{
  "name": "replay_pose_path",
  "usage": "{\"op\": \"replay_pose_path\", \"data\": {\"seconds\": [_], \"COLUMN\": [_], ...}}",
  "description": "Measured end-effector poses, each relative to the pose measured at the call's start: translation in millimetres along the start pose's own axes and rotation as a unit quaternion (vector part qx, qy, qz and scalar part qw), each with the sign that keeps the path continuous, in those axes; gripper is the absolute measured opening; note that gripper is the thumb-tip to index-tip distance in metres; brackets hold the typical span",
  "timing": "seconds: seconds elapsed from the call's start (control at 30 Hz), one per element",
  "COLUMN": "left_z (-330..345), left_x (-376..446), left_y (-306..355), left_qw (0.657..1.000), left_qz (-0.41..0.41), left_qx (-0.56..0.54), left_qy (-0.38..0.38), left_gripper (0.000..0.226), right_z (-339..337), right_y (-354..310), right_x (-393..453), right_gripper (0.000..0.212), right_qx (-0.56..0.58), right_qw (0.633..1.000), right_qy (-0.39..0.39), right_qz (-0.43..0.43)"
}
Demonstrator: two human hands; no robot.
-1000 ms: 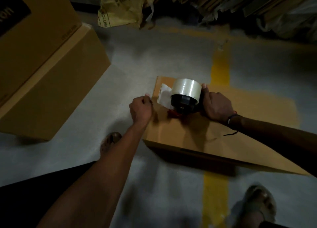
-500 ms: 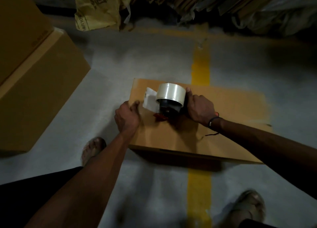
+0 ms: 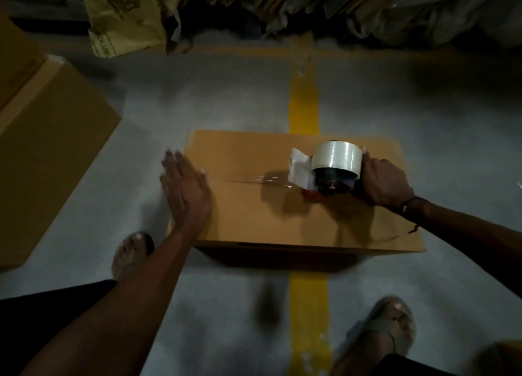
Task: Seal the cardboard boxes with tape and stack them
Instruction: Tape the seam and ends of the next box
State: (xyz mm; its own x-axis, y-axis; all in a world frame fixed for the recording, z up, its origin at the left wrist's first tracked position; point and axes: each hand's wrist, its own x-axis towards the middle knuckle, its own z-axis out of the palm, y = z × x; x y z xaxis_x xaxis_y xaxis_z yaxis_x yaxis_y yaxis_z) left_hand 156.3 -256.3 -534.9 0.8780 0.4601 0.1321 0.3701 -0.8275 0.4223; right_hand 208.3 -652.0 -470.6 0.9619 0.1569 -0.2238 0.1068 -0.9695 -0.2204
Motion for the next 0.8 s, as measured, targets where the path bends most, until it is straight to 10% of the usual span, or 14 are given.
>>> {"op": "replay_pose_path", "data": {"seconds": [0.2, 0.5, 0.8], "left_z": [35, 47, 29], "left_x": [-83, -119, -113], "left_y": [99, 144, 144], "left_qw": [0.969, 0.937, 0.913], "left_qz": [0.15, 0.301, 0.338], "left_qx": [0.028, 0.016, 0.002], "left_qy": [-0.196, -0.175, -0.228], "left_gripper": [0.106, 0.073, 0.128], "right_z": [3, 8, 9], "right_y": [1, 12, 20], "right_x": [6, 14, 15], "right_gripper": [0.071, 0.087, 0.115], "right_qx": [0.057, 0.084, 0.085], "right_qw": [0.998, 0.995, 0.996], "right_qy": [0.009, 0.022, 0.028], "right_qz": [0.035, 0.046, -0.004]}}
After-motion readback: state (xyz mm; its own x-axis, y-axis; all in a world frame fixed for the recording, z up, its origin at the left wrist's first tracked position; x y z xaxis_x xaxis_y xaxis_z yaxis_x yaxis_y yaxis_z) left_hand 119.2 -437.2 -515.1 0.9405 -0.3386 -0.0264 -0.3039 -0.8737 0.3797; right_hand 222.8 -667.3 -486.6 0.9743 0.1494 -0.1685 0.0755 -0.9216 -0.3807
